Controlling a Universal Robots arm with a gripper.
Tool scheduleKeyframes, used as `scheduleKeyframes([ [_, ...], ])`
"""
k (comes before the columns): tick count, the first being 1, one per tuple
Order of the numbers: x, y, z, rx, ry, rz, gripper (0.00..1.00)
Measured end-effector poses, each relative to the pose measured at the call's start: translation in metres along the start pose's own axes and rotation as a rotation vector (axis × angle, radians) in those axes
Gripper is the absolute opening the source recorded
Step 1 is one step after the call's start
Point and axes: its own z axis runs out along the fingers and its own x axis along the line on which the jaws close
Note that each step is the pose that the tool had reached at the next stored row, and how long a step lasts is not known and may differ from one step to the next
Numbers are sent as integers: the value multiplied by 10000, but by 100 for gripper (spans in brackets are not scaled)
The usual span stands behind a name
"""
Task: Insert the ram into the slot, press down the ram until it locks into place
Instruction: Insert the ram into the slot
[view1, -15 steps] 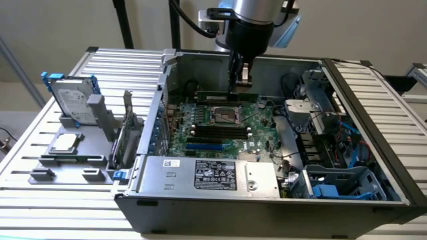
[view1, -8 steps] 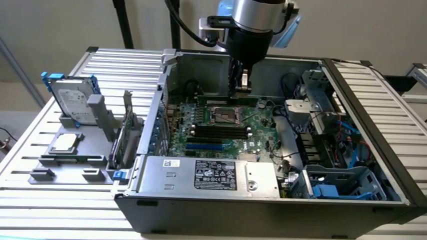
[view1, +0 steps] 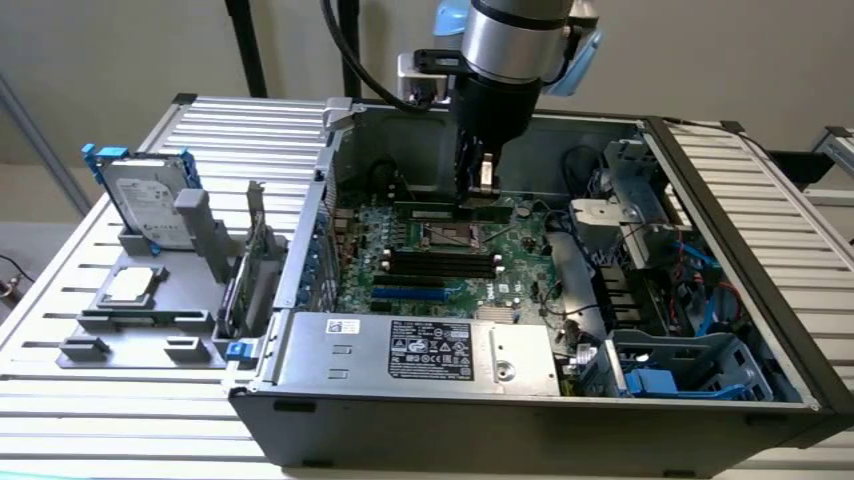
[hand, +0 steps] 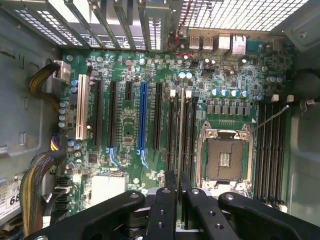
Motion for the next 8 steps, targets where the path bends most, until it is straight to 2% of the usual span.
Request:
scheduleKeyframes([
  [8,22,-10,145,-16,1,1,14],
])
